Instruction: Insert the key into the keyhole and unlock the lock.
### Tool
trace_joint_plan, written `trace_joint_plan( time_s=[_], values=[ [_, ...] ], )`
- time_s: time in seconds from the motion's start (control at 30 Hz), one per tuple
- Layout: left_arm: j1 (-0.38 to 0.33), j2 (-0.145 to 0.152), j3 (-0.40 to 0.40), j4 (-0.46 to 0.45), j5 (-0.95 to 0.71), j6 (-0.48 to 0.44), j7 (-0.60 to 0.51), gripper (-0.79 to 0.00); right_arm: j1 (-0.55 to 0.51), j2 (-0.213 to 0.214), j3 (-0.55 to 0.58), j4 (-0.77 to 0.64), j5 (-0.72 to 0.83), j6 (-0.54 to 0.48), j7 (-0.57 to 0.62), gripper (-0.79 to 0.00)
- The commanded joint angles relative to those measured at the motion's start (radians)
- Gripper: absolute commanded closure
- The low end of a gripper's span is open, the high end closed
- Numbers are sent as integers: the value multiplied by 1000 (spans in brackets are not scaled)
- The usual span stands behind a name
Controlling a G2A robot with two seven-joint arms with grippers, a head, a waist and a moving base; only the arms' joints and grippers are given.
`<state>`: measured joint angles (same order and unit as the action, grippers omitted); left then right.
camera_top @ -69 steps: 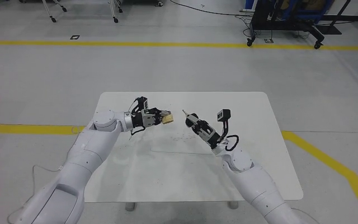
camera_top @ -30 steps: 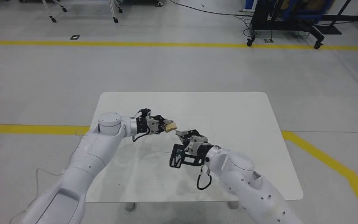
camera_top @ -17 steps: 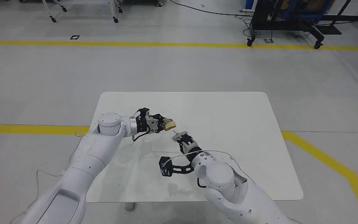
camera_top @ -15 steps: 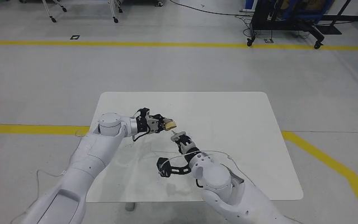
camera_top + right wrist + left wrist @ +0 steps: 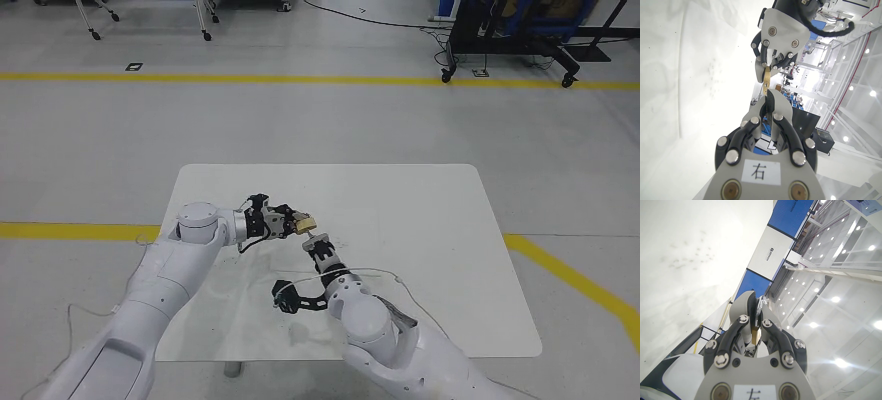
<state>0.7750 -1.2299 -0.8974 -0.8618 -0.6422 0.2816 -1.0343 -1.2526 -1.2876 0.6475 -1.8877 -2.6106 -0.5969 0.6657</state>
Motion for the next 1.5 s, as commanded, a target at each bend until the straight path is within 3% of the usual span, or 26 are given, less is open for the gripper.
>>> trace_joint_plan(
  time_s=[0.0,0.4,0.57,1.07,1.2,1.37,1.47],
  values=[
    [0,-1,0,1,1,2,0,0,4,-6,-4,10,-10,-7,11,0],
    [-2,-6,-6,6,6,-9,-17,0,23,-46,-31,52,-36,-28,58,0],
    [-1,-6,-15,7,4,-20,-14,0,13,-59,-21,45,-42,27,78,0],
    [2,-1,-49,17,-26,-34,-16,0,11,-59,-20,43,-43,34,78,0],
    [21,0,-60,-3,-42,-34,3,0,5,-52,23,103,-54,152,-34,0],
    [41,8,-99,-33,-83,-39,-6,0,-24,-17,-7,168,-461,444,-100,0],
    [54,9,-123,-45,-121,-58,-18,0,20,18,-48,221,-461,540,-67,0]
  ],
)
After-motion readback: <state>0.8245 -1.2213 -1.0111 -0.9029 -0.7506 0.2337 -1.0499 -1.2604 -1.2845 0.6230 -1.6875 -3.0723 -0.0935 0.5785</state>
